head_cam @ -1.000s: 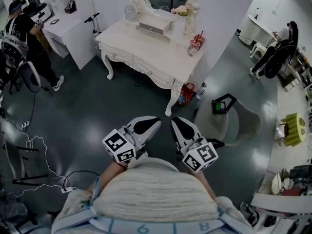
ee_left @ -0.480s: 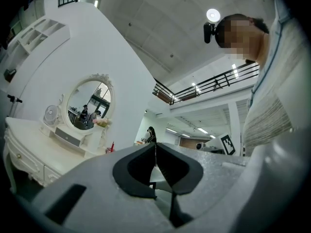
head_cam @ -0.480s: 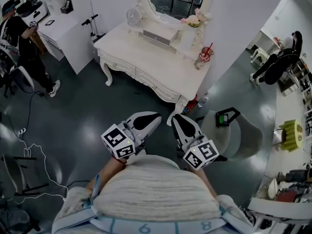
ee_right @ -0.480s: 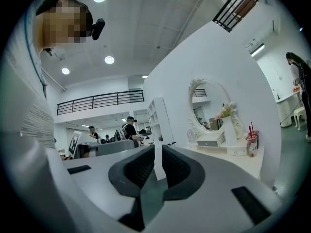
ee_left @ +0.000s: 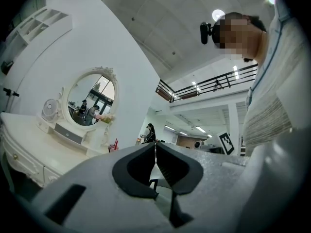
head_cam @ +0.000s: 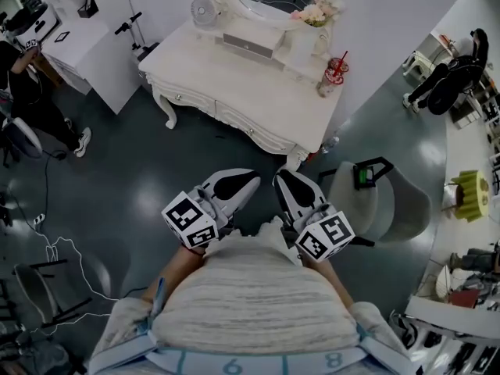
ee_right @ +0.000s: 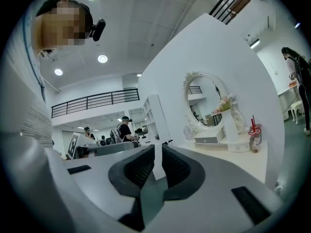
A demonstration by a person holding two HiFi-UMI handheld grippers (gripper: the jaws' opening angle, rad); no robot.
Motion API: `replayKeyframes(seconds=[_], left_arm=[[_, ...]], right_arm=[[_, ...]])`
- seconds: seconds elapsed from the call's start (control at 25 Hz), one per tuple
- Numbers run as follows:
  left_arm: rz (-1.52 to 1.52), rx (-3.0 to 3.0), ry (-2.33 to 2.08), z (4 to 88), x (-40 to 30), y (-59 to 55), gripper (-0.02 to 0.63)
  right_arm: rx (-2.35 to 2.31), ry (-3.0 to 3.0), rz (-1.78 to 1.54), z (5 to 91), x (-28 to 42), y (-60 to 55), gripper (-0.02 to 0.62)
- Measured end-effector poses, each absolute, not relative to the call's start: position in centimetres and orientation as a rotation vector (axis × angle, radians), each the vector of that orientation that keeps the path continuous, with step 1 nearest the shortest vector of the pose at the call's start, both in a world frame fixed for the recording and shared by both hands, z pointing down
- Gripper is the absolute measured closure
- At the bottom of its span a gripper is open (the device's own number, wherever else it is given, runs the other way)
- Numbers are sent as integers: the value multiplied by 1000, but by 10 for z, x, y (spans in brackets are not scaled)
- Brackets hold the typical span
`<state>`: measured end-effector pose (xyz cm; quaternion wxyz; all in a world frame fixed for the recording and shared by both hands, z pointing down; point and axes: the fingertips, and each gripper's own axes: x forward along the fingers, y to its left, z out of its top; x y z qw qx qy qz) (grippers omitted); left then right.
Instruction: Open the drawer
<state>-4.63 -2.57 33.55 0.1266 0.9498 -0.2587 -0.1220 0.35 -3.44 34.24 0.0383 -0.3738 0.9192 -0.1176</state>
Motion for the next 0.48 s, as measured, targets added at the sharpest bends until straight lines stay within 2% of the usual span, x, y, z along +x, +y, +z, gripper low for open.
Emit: replayKeyframes(seconds=[0.48], left_arm=[[-311,2744,-822,355,-33,-67,592]], right_arm=[[-1109,2863,-399,358,16,-77,583]])
